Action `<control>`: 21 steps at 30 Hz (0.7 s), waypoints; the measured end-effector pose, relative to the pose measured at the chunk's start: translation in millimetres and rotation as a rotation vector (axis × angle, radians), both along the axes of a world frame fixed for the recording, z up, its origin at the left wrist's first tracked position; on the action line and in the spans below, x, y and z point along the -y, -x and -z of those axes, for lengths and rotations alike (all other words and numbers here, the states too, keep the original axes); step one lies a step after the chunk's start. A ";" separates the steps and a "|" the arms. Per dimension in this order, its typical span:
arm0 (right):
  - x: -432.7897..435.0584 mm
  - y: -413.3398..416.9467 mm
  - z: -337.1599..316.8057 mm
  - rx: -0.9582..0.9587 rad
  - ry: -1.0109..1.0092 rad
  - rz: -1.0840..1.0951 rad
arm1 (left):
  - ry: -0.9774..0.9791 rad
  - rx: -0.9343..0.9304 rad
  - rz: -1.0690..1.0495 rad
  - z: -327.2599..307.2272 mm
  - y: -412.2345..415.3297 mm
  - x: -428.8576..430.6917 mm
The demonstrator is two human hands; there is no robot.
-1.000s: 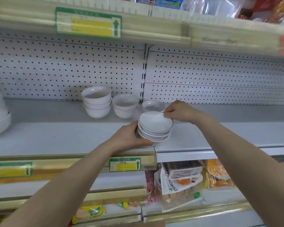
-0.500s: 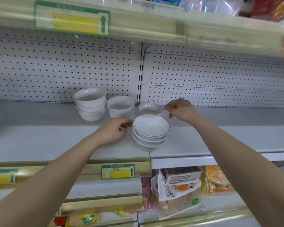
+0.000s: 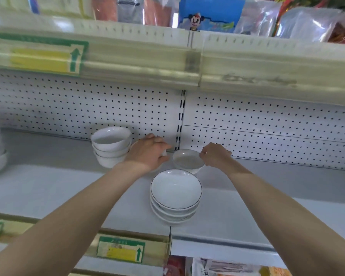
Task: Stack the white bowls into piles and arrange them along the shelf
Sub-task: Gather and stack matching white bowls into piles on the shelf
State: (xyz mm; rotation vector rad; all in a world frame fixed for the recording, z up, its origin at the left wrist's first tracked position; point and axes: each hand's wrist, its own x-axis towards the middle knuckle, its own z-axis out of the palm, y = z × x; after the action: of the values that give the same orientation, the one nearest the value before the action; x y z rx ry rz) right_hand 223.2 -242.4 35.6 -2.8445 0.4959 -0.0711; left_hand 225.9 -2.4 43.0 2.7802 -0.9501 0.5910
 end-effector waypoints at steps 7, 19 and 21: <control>8.3 -11.9 10.6 -0.030 -0.296 -0.053 | 0.104 0.104 -0.009 21.8 -4.5 -1.0; 5.1 23.0 -44.6 0.164 -0.321 -0.076 | 0.472 0.054 0.029 32.9 27.0 -34.5; -2.9 37.6 -62.8 0.166 -0.311 -0.109 | 0.665 -0.185 0.019 29.0 43.5 -39.6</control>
State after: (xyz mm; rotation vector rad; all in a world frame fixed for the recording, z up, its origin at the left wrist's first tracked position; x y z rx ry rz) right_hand 185.6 -239.5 98.4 -2.5283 0.2871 -0.1904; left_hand 182.4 37.2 14.0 2.1809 -0.5959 0.5153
